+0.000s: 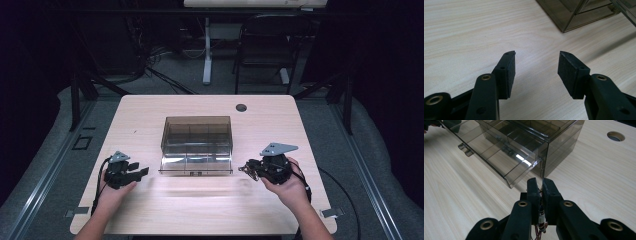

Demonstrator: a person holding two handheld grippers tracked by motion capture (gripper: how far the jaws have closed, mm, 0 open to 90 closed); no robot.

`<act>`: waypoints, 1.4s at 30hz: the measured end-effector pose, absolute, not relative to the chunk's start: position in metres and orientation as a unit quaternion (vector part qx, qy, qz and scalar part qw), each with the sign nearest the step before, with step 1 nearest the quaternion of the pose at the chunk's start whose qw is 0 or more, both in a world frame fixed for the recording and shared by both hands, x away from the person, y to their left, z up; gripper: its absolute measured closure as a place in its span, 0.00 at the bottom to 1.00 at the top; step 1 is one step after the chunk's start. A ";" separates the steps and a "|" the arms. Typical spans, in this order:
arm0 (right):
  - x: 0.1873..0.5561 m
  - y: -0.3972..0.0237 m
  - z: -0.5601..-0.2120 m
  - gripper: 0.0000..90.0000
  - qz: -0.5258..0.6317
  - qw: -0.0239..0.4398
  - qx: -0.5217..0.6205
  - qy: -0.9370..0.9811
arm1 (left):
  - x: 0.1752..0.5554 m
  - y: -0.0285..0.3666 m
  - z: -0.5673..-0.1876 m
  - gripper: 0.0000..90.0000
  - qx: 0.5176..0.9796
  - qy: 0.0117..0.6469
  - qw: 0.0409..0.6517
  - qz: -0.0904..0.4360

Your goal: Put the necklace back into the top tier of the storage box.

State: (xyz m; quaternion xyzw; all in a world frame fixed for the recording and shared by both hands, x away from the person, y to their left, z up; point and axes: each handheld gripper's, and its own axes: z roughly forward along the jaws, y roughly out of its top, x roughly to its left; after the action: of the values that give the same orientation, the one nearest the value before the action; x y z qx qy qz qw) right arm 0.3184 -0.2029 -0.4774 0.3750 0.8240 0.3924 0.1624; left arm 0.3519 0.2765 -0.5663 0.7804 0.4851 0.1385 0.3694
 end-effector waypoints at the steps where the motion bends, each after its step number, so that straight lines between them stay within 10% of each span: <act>1: 0.319 -0.202 -0.475 0.94 0.393 0.163 0.373 0.825 | 0.352 0.276 -0.566 0.54 0.781 0.485 0.369 0.139; 42: 0.346 -0.163 -0.398 0.95 0.400 0.173 0.316 0.843 | 0.352 0.275 -0.567 0.54 0.783 0.482 0.369 0.138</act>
State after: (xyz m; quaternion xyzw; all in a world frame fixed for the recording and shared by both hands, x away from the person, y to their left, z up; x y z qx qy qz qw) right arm 0.3457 -0.1626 -0.3982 0.3162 0.8425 0.4001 0.1734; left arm 0.3519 0.2754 -0.5666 0.7826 0.4820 0.1380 0.3690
